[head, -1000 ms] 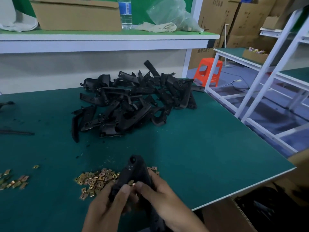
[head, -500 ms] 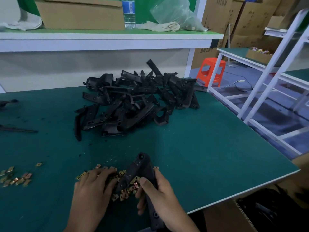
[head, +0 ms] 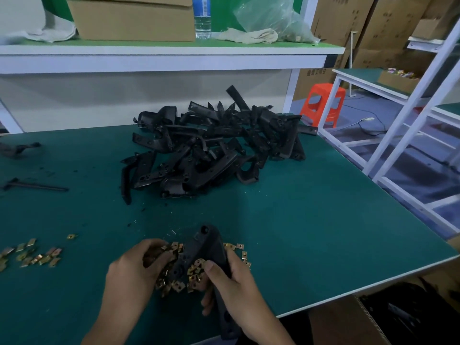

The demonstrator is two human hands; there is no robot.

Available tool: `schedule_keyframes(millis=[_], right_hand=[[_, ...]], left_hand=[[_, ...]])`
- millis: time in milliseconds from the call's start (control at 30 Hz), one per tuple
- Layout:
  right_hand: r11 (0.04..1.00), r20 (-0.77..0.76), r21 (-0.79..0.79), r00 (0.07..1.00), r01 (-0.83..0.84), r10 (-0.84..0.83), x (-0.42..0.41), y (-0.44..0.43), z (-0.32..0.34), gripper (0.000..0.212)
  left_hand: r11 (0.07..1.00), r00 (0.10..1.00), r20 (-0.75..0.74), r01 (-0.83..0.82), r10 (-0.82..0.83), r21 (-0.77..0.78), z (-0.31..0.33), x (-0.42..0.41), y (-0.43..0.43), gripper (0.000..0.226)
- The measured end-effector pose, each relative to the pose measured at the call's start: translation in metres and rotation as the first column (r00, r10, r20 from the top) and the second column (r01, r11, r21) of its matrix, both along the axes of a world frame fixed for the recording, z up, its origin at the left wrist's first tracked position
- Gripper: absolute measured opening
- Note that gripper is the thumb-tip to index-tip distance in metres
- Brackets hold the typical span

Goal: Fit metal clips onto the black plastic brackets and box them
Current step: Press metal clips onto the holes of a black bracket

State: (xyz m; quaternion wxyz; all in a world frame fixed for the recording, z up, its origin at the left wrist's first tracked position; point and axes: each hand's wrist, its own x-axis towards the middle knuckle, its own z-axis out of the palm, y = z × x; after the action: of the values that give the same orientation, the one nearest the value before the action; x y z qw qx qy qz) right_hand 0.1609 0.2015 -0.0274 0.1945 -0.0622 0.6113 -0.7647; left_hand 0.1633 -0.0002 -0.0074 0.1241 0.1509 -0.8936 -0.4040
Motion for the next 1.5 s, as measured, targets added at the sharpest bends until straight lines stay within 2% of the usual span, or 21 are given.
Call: schedule_keyframes(millis=[133,300,433,567,667,833,1000,1067,1167,1267,1400,1500], right_hand=[[1.000,-0.012,0.010,1.000,0.006,-0.006,0.000,0.001,-0.003,0.020],[1.000,-0.039,0.003,0.999,0.008,-0.008,-0.002,0.000,-0.006,0.012],[1.000,-0.050,-0.001,0.998,0.025,-0.025,-0.002,-0.003,-0.009,0.019],[0.999,-0.075,-0.010,0.996,0.038,-0.039,-0.002,-0.004,-0.012,0.009],[0.999,-0.077,-0.014,0.996,0.039,-0.040,-0.002,-0.003,-0.011,0.007],[0.999,-0.082,-0.018,0.996,0.030,-0.032,-0.001,-0.003,-0.008,0.008],[0.999,-0.086,0.003,0.995,0.041,-0.040,-0.001,-0.002,-0.006,0.004],[0.999,-0.084,0.014,0.996,0.034,-0.033,-0.001,-0.001,-0.007,0.006],[0.999,-0.073,0.027,0.997,0.026,-0.024,0.000,-0.001,-0.005,0.009],[0.998,-0.062,0.053,0.998,0.025,-0.022,0.000,-0.001,-0.002,0.006],[0.994,-0.061,0.103,0.998,0.020,-0.013,0.001,0.000,0.000,0.014],[0.995,-0.073,0.100,0.997,0.005,0.002,0.002,0.000,0.003,0.007]], left_hand=[[0.997,0.997,-0.063,-0.039,0.043,0.068,0.004,0.001,-0.007,0.013],[0.954,0.996,-0.078,-0.018,0.044,0.301,0.007,-0.002,-0.012,0.008],[0.777,0.996,-0.092,0.043,0.020,0.628,0.017,0.002,-0.003,0.005],[0.650,0.997,-0.067,0.069,-0.027,0.757,0.024,0.005,0.003,0.011],[0.651,0.993,-0.085,0.116,-0.080,0.750,0.029,0.008,0.006,0.010],[0.734,0.985,-0.113,0.175,-0.133,0.656,0.033,0.010,0.009,0.020],[0.688,0.987,-0.073,0.154,-0.146,0.709,0.034,0.011,0.009,0.014],[0.708,0.988,-0.063,0.144,-0.139,0.691,0.035,0.012,0.009,0.010],[0.746,0.982,-0.021,0.158,-0.190,0.647,0.036,0.011,0.006,0.023],[0.746,0.961,0.030,0.195,-0.277,0.636,0.038,0.011,0.004,0.030],[0.761,0.937,0.083,0.223,-0.341,0.609,0.042,0.009,0.005,0.031],[0.762,0.924,0.103,0.236,-0.368,0.602,0.045,0.007,0.004,0.027]])
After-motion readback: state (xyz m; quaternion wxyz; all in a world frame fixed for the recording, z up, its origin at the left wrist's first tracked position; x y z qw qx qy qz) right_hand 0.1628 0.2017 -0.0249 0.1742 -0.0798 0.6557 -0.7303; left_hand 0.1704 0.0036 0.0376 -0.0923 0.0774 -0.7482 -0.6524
